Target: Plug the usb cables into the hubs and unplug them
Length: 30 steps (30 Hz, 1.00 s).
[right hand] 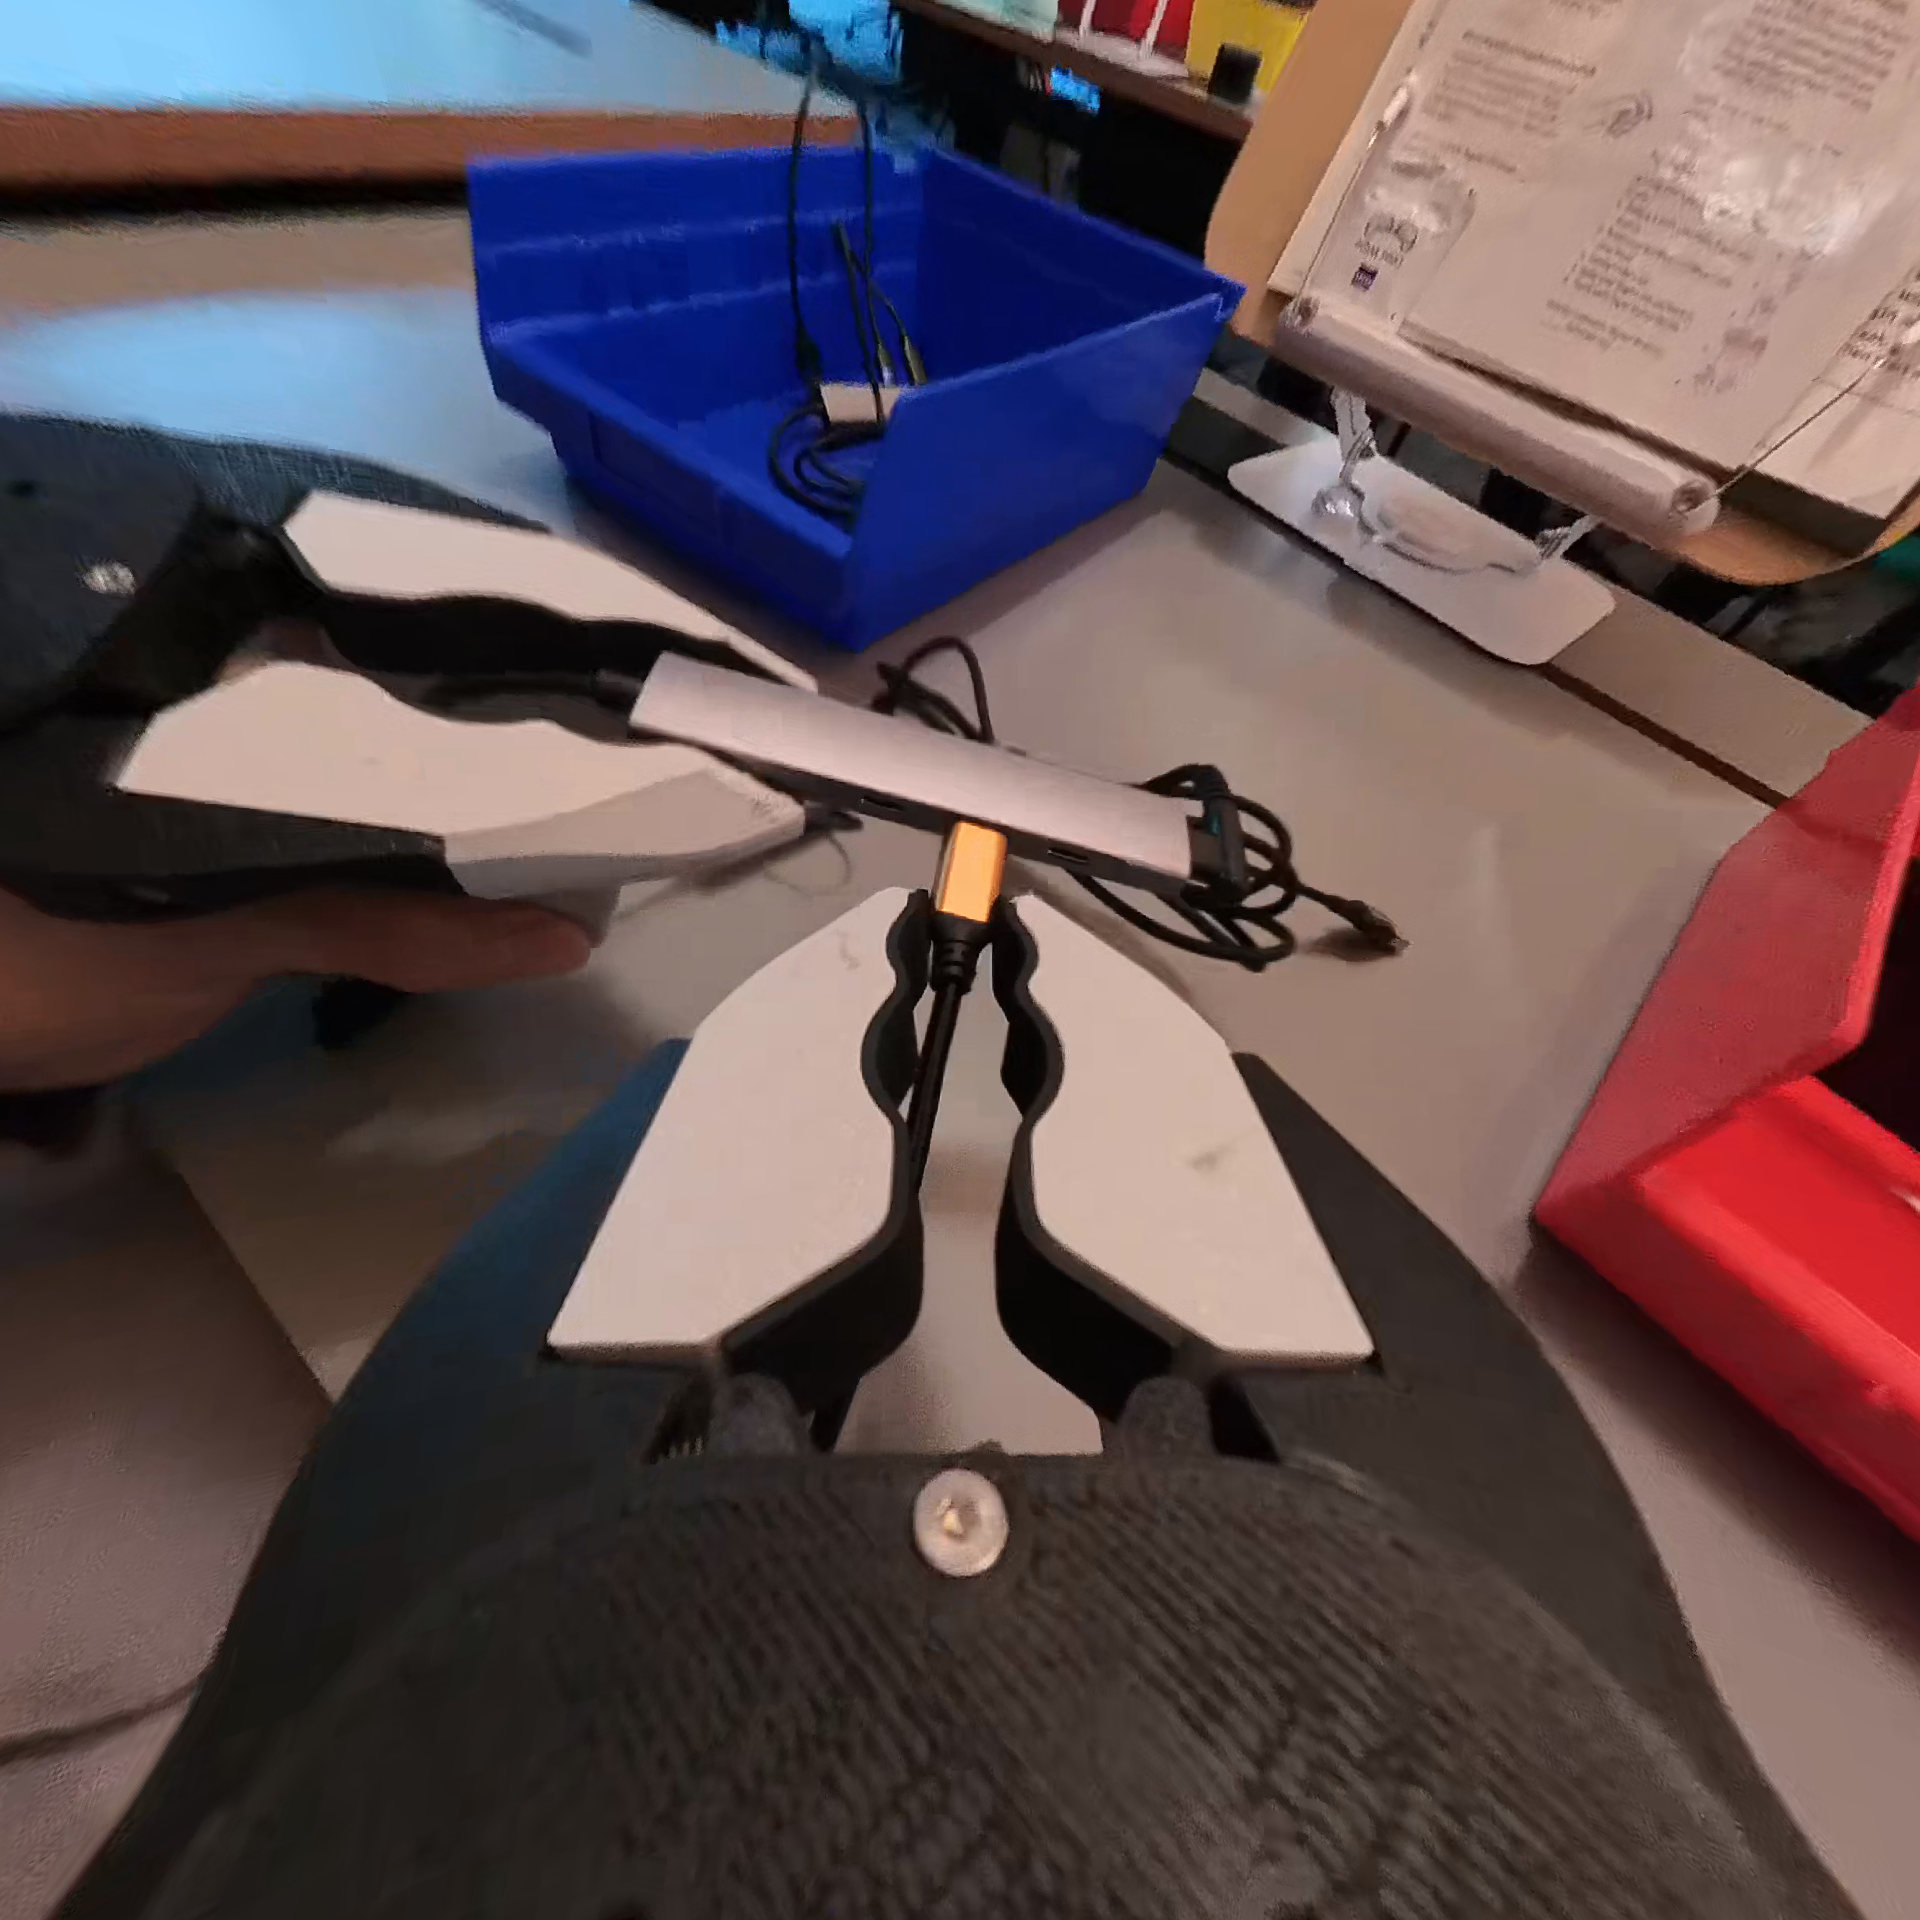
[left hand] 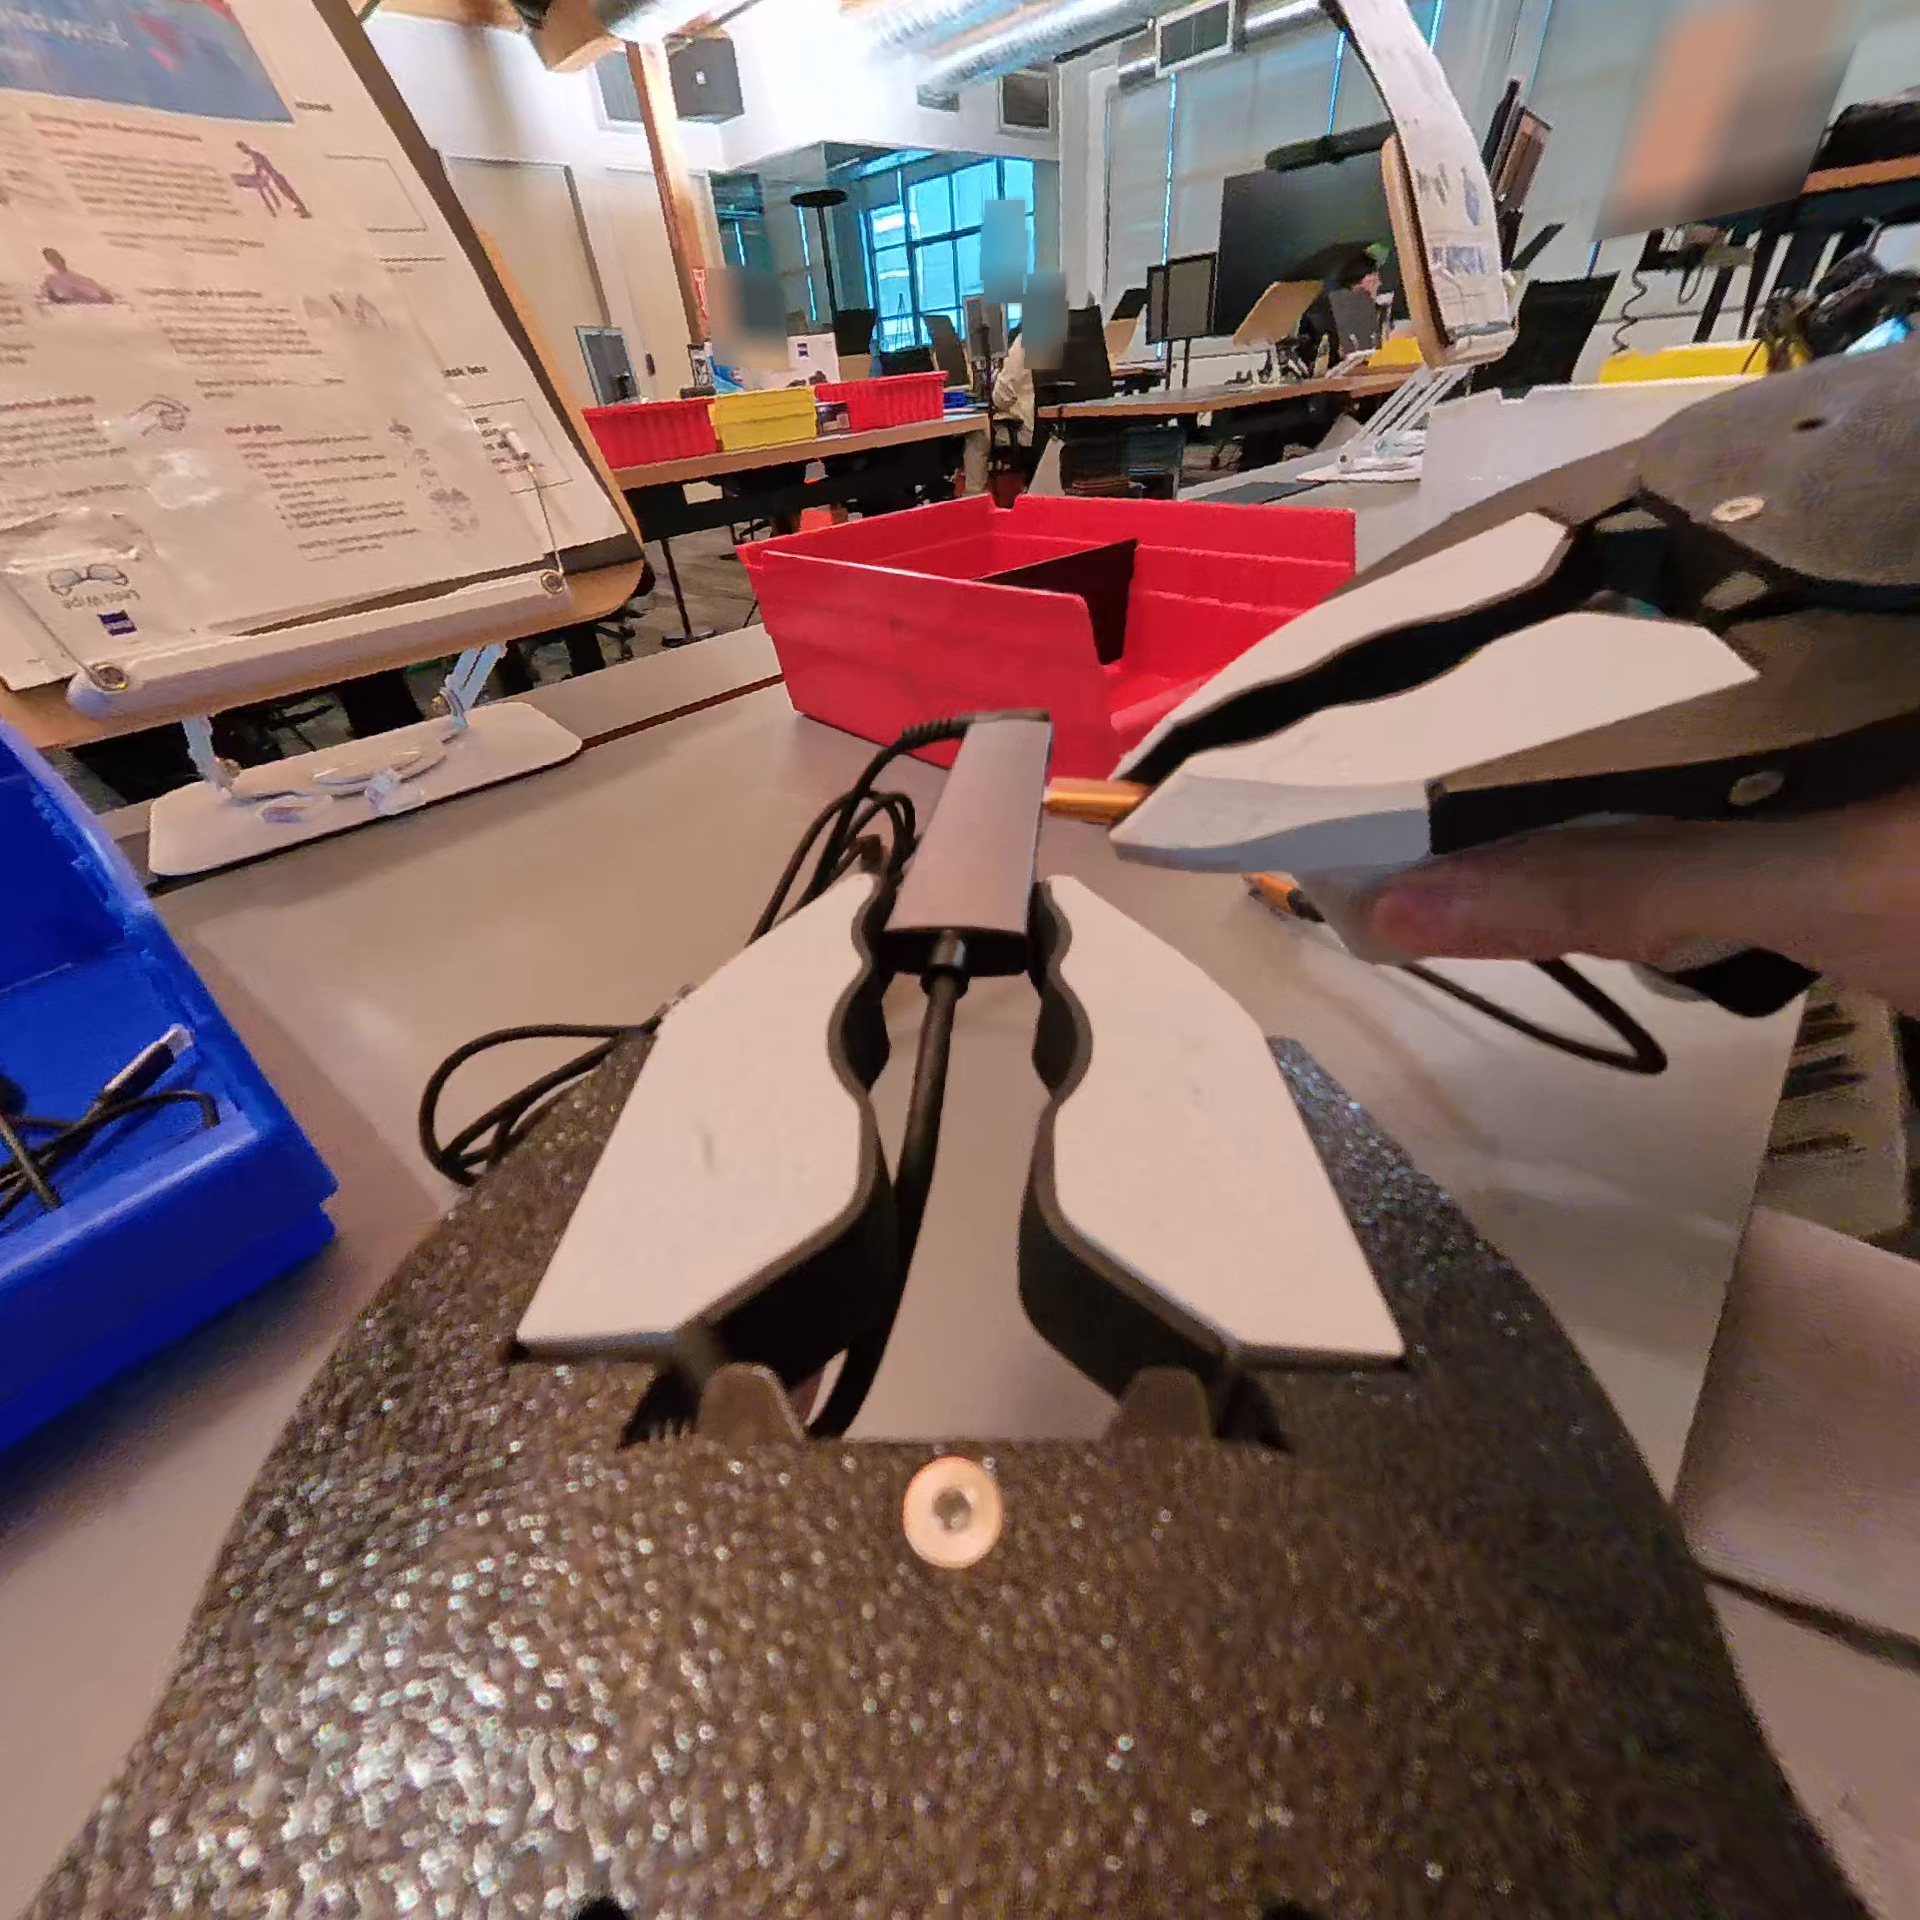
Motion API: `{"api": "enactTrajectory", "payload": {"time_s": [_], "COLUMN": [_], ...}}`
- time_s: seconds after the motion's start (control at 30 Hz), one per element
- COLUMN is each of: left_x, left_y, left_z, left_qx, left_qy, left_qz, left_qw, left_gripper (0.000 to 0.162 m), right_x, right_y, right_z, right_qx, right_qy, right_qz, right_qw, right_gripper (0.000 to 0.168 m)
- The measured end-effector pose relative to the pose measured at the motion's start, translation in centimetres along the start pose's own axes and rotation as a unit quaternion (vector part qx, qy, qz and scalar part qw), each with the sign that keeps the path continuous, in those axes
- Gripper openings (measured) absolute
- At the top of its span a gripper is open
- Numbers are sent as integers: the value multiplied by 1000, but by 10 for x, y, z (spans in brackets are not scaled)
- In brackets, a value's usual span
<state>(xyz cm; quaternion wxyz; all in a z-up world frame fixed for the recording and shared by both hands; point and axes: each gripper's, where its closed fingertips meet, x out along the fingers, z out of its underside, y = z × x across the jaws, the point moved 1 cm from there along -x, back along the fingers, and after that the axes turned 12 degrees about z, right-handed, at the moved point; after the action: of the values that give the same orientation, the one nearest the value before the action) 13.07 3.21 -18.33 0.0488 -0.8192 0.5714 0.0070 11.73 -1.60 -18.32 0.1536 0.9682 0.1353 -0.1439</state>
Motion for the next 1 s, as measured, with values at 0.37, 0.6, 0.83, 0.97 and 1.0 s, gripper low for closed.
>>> {"api": "enactTrajectory", "payload": {"time_s": [0.37, 0.6, 0.83, 0.97, 1.0], "left_x": [-12, -17, -14, -14, -14], "left_y": [-27, -30, -25, -23, -23], "left_z": [-2, -4, -2, -2, -2], "left_qx": [-7, -59, -43, -38, -39], "left_qy": [20, 46, 33, 29, 30], "left_qz": [-22, 5, 10, 14, 14], "left_qw": [1000, 997, 998, 999, 999], "left_gripper": [24, 24, 24, 24, 24], "right_x": [-61, -102, -73, -31, -20], "right_y": [85, 206, 270, 304, 308], "right_z": [-32, -121, -158, -133, -123], "right_qx": [42, 127, 107, 115, 120], "right_qy": [77, 198, 212, 200, 198], "right_qz": [67, 72, 89, 138, 153], "right_qw": [994, 969, 967, 963, 961], "right_gripper": [12, 12, 12, 12, 12]}}
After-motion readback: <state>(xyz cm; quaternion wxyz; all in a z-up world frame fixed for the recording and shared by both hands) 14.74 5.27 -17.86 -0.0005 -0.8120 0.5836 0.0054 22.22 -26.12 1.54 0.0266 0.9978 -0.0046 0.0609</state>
